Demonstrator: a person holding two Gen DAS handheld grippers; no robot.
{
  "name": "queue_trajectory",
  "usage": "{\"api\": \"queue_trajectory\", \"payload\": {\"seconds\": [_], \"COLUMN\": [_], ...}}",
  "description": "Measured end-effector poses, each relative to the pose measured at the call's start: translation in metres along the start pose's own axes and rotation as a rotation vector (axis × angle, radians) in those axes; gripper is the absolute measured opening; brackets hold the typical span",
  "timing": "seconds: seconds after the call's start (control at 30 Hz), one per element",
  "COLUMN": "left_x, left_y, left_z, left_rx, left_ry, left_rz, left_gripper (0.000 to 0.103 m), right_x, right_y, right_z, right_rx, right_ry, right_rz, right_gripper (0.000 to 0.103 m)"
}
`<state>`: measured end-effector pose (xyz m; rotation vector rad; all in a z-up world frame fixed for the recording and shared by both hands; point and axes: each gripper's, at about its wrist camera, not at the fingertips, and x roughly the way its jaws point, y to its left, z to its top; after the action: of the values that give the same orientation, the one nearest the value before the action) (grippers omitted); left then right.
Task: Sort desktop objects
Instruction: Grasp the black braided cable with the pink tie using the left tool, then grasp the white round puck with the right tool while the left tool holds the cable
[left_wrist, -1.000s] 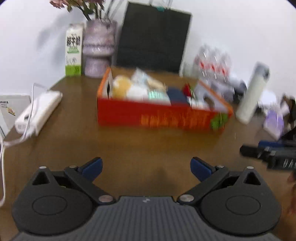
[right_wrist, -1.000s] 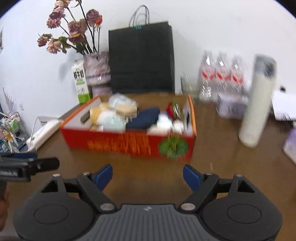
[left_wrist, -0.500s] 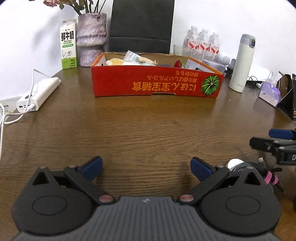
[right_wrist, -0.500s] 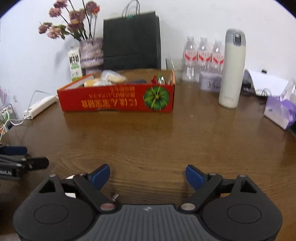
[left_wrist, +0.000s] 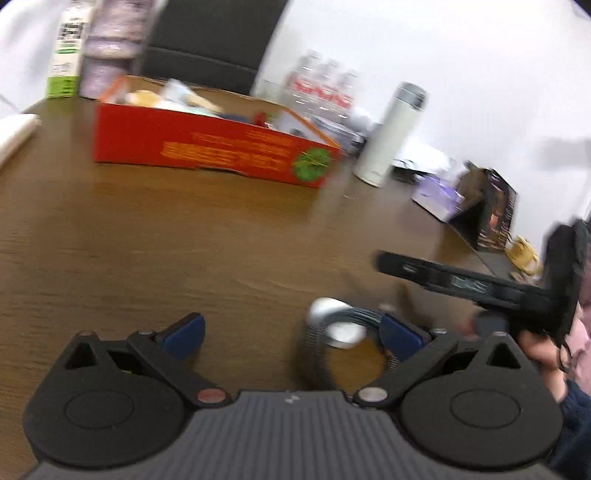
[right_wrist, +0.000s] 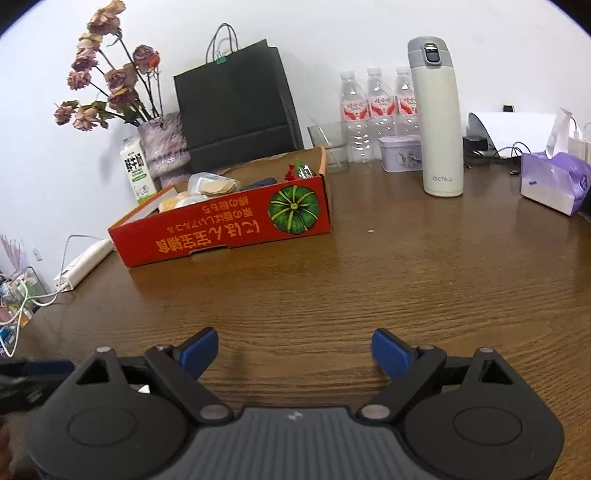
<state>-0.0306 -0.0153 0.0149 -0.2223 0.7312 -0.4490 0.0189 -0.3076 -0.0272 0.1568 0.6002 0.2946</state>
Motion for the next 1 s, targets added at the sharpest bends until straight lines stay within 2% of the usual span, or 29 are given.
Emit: {"api": "queue_trajectory", "payload": {"seconds": [0.03,0.07,0.1,0.13,0.17,0.2,0.33,0.43,0.5,0.57,0.63,0.7,0.77,0.87,1.0], "left_x": [0.006,0.008,0.011,0.013,0.013,0.014,0.006,-0.029,-0.058,-0.07,-0.064,-0.049,-0.034,-0.026,-0.021], "left_y": [-0.008,-0.016,-0.024,-0.031,-0.035,-0.038,-0.043,-0.046,-0.042,-0.029,-0.007,0.012,0.027,0.04,0.021], "left_z": [-0.003,-0.006,-0.008,-0.009,-0.011,-0.012,-0.012,0.0,0.011,0.021,0.024,0.02,0.014,0.009,0.0], "left_rx": [0.032,0.081,0.136,0.186,0.217,0.225,0.223,0.193,0.169,0.134,0.095,0.047,0.021,-0.038,0.108], "left_ry": [0.013,-0.003,-0.007,-0.003,0.004,0.014,0.013,-0.085,-0.185,-0.213,-0.184,-0.132,-0.096,-0.059,-0.109], "left_rz": [0.036,0.089,0.146,0.17,0.156,0.137,0.134,0.117,0.135,0.167,0.223,0.331,0.401,0.371,0.412], "left_gripper": [0.094,0.075,0.063,0.048,0.025,0.012,0.012,0.012,0.012,0.011,0.012,0.012,0.012,0.012,0.012], "right_x": [0.001,0.001,0.0,0.0,-0.001,-0.001,-0.002,-0.005,-0.004,-0.003,-0.006,-0.013,-0.017,-0.018,-0.017], "right_y": [0.0,0.001,0.0,0.0,0.0,0.0,0.001,0.002,0.003,0.003,0.005,0.011,0.021,0.044,0.082], "right_z": [0.0,0.001,0.001,0.0,0.0,0.0,0.0,-0.001,-0.001,0.0,-0.001,-0.005,-0.007,-0.014,-0.018], "right_rx": [-0.001,0.002,0.007,0.011,0.013,0.012,0.005,-0.005,-0.009,-0.005,-0.019,-0.068,-0.121,-0.209,-0.312], "right_ry": [0.003,0.003,0.001,-0.001,-0.003,-0.004,-0.009,-0.028,-0.025,-0.02,-0.025,-0.052,-0.02,0.033,0.021], "right_rz": [-0.001,-0.003,-0.005,-0.005,-0.003,0.0,-0.006,0.002,-0.003,-0.007,0.005,0.034,0.096,0.174,0.193], "right_gripper": [0.09,0.09,0.09,0.09,0.09,0.09,0.09,0.09,0.09,0.09,0.09,0.09,0.09,0.089,0.088]}}
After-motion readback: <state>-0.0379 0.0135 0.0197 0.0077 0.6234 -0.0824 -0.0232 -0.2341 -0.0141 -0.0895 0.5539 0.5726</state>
